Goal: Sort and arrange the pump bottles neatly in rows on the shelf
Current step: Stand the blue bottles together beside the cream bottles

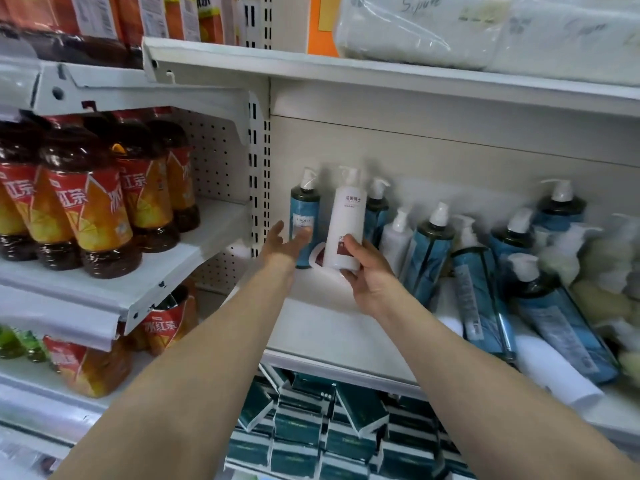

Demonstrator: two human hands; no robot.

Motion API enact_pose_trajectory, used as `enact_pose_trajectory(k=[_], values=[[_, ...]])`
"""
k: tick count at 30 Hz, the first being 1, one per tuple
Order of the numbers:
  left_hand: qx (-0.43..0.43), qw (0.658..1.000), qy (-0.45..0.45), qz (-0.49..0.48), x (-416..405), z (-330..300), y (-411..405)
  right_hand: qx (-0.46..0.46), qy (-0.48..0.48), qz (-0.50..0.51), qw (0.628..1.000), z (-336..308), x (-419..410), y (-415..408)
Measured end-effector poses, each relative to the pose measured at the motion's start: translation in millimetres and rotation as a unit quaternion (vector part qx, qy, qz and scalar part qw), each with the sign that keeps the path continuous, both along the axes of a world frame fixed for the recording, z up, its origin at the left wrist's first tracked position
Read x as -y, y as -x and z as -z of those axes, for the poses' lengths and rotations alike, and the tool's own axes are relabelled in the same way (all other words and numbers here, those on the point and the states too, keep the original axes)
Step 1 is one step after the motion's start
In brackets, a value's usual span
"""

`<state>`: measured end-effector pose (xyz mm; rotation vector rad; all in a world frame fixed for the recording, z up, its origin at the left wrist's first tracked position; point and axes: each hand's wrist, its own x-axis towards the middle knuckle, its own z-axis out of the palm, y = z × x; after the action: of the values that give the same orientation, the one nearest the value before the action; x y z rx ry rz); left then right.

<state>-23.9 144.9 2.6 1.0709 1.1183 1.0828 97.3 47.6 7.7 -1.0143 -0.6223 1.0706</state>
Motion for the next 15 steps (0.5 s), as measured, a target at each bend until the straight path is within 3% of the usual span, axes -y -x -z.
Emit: enact_pose_trajectory(k=[3,6,10,15], values=[[-0.104,0.994,-0.010,0.025,-15.0,5.0,-4.1,0.012,0.006,0.011,1.000,1.2,-3.0,-7.2],[-0.134,0.989,-0.025,0.060,-26.3,10.7,-8.0,0.001,0.003,0.019,1.000,-0.3,-3.5,-11.2],[-0.051,0.994,-0.061,0.077,-29.3,9.0,-12.7,0.008,0.004,0.024,1.000,-1.1,-5.8,-15.9],[-0.017,0.997,-0.057,0.057,-27.1,9.4,-18.6,0.015,0.005,0.014,1.000,-1.1,-4.5,-18.4]])
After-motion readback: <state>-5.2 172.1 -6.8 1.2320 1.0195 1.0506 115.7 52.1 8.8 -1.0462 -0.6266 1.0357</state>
